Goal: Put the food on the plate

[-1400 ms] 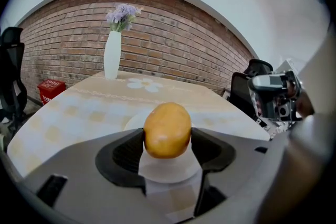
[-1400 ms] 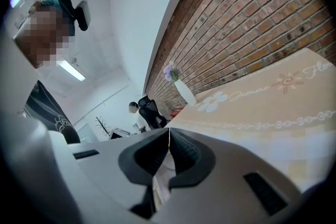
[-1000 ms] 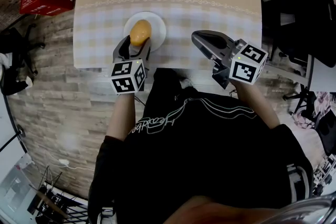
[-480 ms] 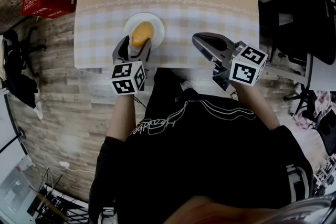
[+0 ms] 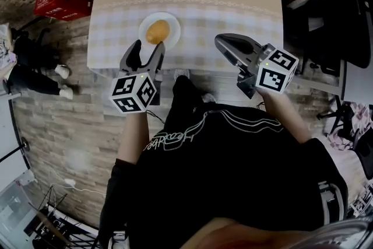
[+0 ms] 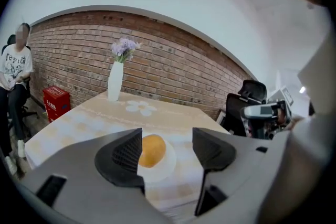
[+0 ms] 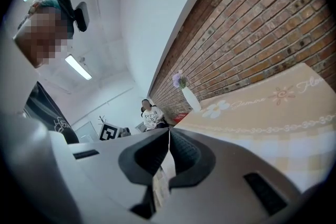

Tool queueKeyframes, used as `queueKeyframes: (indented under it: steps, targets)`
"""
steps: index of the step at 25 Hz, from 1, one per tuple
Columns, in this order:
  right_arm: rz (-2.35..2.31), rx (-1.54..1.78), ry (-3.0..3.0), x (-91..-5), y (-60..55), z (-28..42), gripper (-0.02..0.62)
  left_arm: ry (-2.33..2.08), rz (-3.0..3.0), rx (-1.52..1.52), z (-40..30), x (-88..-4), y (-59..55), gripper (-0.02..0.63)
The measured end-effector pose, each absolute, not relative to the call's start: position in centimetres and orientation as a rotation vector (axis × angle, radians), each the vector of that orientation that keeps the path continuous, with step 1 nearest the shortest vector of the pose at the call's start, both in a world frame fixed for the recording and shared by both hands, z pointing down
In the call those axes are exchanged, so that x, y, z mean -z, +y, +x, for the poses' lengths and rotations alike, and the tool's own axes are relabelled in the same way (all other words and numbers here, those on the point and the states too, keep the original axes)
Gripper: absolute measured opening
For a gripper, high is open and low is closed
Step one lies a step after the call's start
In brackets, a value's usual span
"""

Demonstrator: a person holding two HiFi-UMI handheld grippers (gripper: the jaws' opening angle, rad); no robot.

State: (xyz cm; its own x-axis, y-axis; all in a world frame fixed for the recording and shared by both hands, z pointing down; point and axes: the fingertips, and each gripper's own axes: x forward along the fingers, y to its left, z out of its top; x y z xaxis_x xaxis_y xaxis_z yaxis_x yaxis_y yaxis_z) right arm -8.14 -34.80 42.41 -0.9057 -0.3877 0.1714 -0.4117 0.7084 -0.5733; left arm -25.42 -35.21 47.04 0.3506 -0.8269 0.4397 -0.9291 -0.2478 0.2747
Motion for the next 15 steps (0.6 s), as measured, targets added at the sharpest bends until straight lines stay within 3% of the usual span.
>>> queueKeyframes:
  steps: [5, 15]
  targets:
    - [0.604, -0.930, -2.935, -39.6, -32.8, -7.6, -0.003, -1.470, 2.169, -0.121, -23.5, -41.9, -32.3, 0.280]
    - [0.459, -0.889, -3.041, -34.7, -27.5, -6.1, -0.003, -1.309, 2.361, -0.010, -17.2, -34.9, -25.6, 0.147]
